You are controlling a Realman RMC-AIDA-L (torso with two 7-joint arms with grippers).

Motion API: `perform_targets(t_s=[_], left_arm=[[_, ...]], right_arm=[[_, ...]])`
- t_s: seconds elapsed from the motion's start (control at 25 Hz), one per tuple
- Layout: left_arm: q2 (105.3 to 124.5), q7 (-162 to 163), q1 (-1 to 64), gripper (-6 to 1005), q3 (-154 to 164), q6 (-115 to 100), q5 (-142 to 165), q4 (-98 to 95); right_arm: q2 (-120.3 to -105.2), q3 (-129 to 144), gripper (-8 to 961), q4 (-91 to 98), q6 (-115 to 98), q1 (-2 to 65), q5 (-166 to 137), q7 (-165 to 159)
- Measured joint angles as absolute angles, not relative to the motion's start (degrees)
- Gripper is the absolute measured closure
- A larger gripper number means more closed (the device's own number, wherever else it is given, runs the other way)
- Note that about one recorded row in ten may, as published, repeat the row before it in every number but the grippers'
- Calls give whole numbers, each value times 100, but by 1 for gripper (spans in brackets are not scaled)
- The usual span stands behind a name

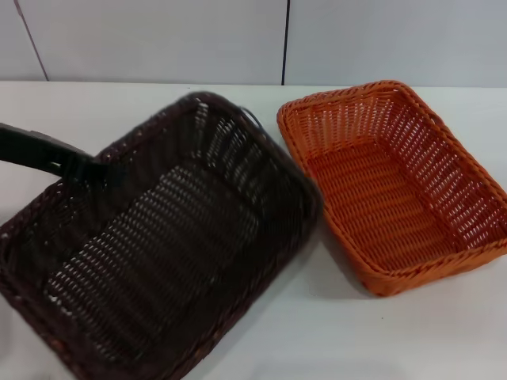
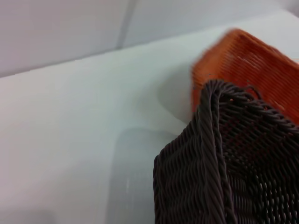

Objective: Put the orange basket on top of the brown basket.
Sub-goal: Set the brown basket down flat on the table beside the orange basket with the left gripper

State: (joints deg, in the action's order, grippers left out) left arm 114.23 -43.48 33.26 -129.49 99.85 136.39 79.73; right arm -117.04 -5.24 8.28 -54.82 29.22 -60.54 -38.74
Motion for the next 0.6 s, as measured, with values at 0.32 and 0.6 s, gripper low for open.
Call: perform_targets(t_s=[0.32, 0.6], left_arm=[[11402, -4420, 4032, 808, -12593, 9870, 13698, 6863], [11770, -4417, 4846, 765, -12553, 8721, 13672, 5251]], right_arm=[[-11725, -486, 195, 829, -5514, 2838, -6047, -3885], [-11701, -487, 196, 826, -5460, 2805, -6041, -3889]])
